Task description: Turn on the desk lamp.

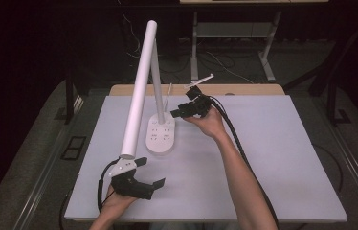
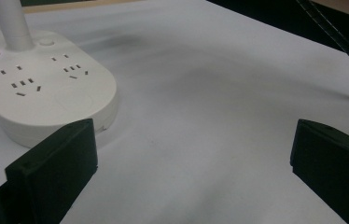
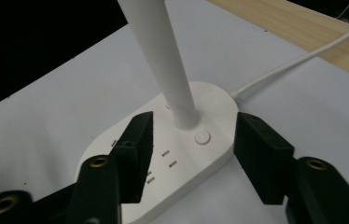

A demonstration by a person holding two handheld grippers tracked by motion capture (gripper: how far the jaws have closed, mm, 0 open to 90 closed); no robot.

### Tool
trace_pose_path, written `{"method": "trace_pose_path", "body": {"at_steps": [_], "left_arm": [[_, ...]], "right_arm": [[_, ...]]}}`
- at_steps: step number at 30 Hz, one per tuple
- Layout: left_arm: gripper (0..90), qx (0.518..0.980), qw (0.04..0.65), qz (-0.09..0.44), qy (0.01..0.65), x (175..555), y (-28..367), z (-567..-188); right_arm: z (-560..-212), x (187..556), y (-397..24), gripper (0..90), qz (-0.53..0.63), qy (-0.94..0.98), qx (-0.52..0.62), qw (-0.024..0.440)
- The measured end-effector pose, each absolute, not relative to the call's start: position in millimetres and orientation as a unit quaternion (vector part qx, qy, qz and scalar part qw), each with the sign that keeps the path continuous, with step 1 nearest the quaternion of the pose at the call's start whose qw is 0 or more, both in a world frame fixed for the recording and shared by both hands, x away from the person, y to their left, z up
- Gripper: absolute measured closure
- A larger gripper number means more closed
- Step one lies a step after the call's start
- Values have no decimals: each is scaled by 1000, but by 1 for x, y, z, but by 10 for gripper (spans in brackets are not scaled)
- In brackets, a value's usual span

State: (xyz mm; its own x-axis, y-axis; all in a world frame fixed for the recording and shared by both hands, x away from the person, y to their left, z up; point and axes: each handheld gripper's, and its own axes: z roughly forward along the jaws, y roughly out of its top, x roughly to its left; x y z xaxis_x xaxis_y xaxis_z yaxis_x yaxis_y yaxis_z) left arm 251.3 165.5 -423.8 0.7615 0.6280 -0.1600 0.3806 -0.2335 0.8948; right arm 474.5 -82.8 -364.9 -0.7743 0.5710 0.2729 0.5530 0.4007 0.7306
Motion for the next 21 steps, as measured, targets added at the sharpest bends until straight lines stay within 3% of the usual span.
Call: {"method": "trace_pose_path", "body": {"at_steps": [12, 21], "left_arm": [[0, 774, 530, 119, 326, 251, 165, -423], [0, 772, 532, 118, 326, 251, 165, -423]], "right_arm": [[-387, 489, -78, 690, 478, 804, 352, -22], [-401, 497, -75, 887, 481, 801, 353, -35]]}}
